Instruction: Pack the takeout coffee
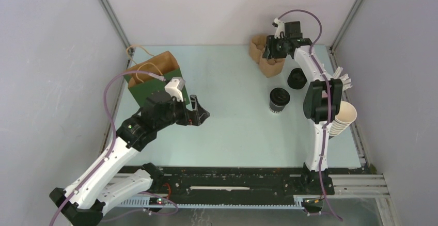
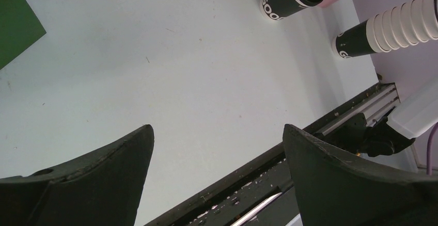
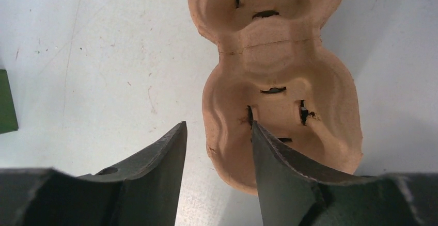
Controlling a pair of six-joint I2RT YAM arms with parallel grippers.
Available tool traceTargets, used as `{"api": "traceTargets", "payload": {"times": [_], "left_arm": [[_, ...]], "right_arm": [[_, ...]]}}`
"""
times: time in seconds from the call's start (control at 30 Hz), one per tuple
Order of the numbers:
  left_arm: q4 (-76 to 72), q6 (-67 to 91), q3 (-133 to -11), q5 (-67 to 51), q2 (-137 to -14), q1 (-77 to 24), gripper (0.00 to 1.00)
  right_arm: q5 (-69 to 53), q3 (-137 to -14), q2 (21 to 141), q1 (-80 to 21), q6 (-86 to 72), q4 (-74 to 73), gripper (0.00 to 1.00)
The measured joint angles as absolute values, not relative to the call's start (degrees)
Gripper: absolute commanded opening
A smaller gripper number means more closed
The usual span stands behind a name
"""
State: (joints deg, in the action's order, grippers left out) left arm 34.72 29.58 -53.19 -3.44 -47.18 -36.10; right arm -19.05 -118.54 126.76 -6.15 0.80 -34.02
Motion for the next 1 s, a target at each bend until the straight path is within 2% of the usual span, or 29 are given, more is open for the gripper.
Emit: {"api": "traceTargets", "payload": {"times": [0.17, 0.53, 0.83, 0.93, 1.0], "left_arm": [[34.7, 29.6, -53.2, -3.4, -47.1, -36.1, 1.00], [34.7, 30.0, -53.2, -3.4, -46.8, -36.1, 1.00], [34.7, 30.0, -53.2, -3.4, -46.8, -36.1, 1.00], [34.7, 30.0, -53.2, -3.4, -46.9, -36.1, 1.00], [34.7, 30.0, -53.2, -3.4, -46.9, -36.1, 1.00]], "right_arm": [[-19.6, -118.6, 127.8, -6.1, 0.7, -34.0, 0.59], [-20.3, -120.8, 130.3, -6.1, 0.7, -34.5, 0.47], [-21.4, -122.8, 131.8, -6.1, 0.7, -34.9, 0.51], [-21.6, -123.0, 132.2, -6.1, 0.7, -35.1, 0.46], [-21.8, -123.0, 132.4, -6.1, 0.6, -35.2, 0.37]]}}
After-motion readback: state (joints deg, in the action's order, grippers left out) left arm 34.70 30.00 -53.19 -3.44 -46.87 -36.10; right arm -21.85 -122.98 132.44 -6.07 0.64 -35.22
